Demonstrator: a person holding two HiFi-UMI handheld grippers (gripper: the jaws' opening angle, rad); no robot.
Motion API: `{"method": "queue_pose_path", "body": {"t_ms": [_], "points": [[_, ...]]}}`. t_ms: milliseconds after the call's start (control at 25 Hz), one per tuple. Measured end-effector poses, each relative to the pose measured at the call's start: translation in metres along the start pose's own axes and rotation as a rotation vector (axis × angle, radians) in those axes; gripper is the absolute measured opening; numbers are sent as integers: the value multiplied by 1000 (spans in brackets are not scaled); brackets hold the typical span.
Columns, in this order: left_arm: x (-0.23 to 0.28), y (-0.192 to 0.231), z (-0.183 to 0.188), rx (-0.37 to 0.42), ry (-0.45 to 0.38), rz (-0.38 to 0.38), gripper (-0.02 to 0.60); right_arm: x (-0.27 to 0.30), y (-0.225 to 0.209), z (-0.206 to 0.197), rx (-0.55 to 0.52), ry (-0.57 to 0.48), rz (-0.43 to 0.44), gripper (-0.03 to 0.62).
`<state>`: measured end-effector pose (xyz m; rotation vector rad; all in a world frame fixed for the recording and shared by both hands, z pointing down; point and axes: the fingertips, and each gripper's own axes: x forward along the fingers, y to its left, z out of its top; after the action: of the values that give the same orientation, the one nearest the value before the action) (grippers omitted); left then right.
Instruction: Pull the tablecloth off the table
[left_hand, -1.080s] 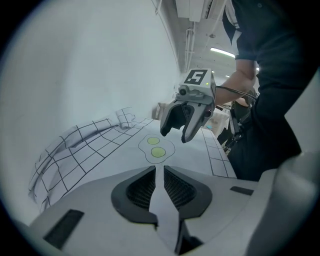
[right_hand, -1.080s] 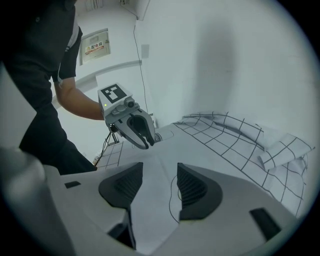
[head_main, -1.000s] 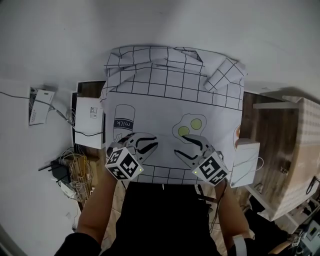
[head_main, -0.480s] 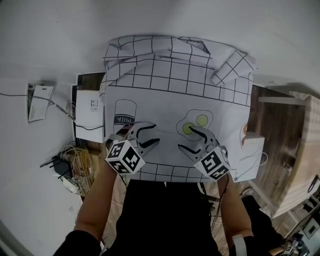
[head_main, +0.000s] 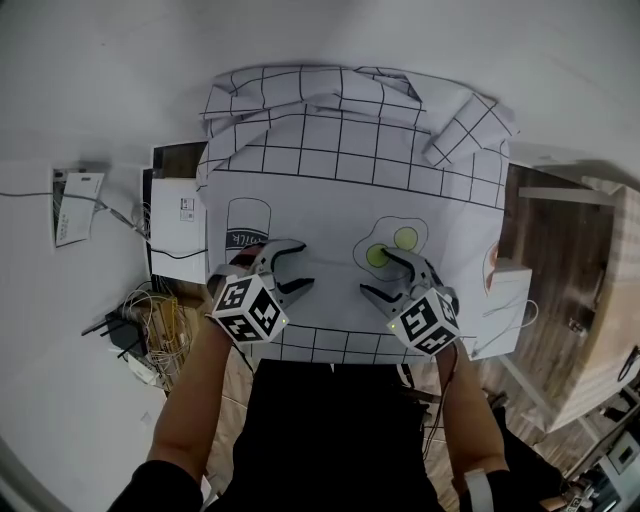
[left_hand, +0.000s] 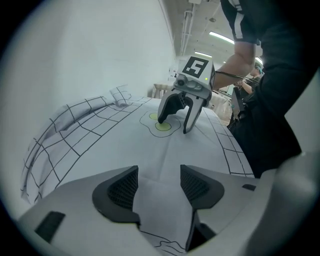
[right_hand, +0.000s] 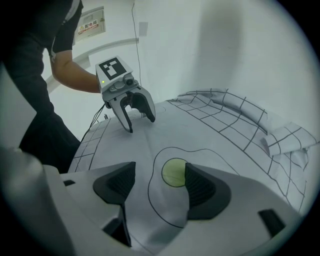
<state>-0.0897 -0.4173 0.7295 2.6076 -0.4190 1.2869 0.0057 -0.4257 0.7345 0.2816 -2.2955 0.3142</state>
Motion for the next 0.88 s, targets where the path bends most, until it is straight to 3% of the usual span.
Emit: {"method": "queue_pose_path", "body": {"t_ms": [160,560,880], "points": [[5,-2,-7,12,25,-14,262,2,-4,-2,-27,11,-28,295],[4,3,-6,6,-13,-8,262,2,-8,-1,-45,14,-53,293],[4,3,-5,-10,-7,-3,228,1,-7,-2,-38,23,-57,264]]}}
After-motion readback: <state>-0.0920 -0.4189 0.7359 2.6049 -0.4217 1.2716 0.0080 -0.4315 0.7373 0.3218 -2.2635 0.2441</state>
